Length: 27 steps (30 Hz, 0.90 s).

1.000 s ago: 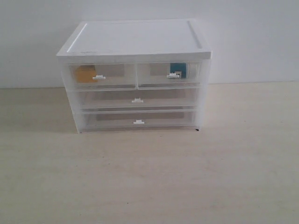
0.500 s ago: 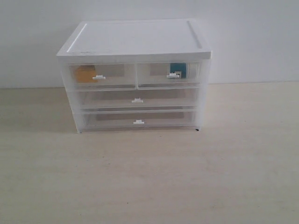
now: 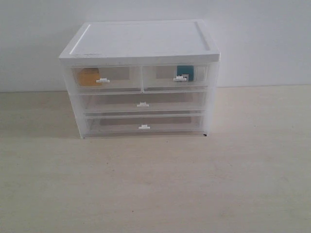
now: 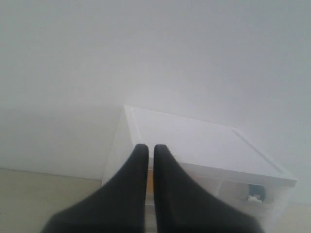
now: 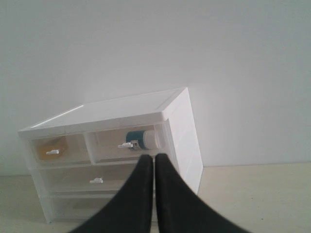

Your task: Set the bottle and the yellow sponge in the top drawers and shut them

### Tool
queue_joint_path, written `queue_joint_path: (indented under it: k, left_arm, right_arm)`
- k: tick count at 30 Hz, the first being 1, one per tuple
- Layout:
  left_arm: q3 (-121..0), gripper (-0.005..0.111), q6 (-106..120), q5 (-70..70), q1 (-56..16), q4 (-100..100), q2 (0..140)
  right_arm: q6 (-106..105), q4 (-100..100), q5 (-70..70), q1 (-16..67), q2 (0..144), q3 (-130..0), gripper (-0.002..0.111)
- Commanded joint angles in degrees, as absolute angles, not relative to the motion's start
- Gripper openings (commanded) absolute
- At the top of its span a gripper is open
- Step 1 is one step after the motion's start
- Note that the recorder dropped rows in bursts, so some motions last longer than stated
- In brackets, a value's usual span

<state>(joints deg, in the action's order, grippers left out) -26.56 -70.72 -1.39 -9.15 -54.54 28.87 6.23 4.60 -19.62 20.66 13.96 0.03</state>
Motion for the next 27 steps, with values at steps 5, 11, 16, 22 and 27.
queue_joint_path:
  k: [5, 11, 16, 22, 27]
  left_arm:
    - [-24.6, 0.004, -34.2, 0.0, -7.7, -16.6, 28.4]
    - [-17.4, 0.004, -20.0, -3.7, -4.0, -5.3, 24.4]
    - [-11.4, 0.004, -18.9, -4.6, -1.0, -1.5, 19.0]
    - [-3.8, 0.004, -13.3, -1.5, -0.5, -0.6, 7.6]
    - [0.0, 0.004, -11.3, 0.0, -0.5, -0.6, 0.0]
  right_arm:
    - [6.0, 4.3, -19.9, 20.5, 13.8, 0.0, 0.000]
    - [6.3, 4.3, -19.9, 20.5, 13.8, 0.0, 0.000]
    - [6.3, 4.3, -19.9, 20.5, 13.8, 0.0, 0.000]
    - [6.4, 4.3, -19.9, 20.5, 13.8, 0.0, 0.000]
    - [6.4, 4.3, -19.9, 20.5, 13.8, 0.0, 0.000]
